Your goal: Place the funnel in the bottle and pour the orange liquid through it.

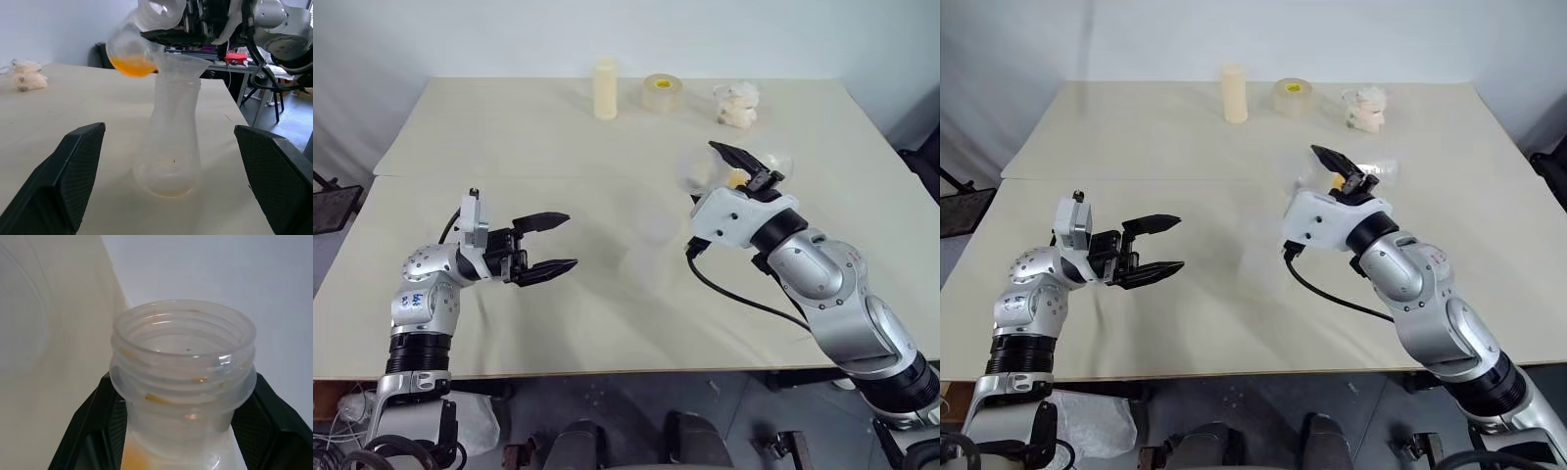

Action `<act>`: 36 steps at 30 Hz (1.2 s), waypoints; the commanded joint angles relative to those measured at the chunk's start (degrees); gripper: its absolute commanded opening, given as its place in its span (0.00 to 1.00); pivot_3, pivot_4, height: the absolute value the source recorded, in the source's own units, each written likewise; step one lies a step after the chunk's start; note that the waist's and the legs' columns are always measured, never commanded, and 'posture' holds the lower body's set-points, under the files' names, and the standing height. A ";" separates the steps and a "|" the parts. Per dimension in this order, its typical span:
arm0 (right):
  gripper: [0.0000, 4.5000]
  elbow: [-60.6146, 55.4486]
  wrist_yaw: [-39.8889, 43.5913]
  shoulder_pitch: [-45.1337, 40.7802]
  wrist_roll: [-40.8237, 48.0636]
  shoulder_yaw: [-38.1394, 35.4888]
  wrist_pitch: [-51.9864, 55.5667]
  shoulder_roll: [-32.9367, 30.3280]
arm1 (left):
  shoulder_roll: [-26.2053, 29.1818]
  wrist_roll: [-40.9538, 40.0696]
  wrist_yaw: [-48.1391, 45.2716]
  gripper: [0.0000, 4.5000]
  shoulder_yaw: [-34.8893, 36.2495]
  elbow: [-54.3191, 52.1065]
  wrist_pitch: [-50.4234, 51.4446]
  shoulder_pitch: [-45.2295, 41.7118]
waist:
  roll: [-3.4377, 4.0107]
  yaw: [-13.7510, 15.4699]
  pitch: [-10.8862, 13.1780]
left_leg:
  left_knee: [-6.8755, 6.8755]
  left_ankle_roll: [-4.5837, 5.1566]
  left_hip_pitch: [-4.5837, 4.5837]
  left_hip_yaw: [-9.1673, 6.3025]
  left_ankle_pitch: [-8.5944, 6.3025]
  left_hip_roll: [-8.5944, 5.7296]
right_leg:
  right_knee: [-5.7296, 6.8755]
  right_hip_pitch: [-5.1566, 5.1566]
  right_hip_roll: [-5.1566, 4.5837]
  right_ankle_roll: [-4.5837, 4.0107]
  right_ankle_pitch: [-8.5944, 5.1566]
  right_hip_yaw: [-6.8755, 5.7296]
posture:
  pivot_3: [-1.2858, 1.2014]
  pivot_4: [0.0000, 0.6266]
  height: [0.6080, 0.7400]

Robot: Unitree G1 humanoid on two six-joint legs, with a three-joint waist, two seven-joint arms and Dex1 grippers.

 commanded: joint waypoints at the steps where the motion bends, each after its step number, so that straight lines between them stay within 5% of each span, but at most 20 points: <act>1: 0.55 0.68 1.34 -0.76 -4.97 -0.04 -4.32 -0.21 | -0.14 -1.33 -0.15 1.00 0.19 -2.14 0.58 0.79 | 0.00 0.01 0.00 | 0.01 0.00 0.00 -0.01 0.00 0.00 | 0.00 0.01 0.00 0.00 0.00 0.00 | 0.52 0.24 1.00; 36: 0.55 9.20 1.57 -2.28 -22.89 -6.43 -27.06 0.46 | -2.37 -1.06 -0.10 1.00 -0.33 -0.98 1.32 -1.30 | -0.01 -0.08 0.00 | -0.01 0.00 -0.01 -0.01 0.00 0.05 | -0.03 0.00 0.01 0.00 0.00 -0.01 | 0.52 0.24 1.00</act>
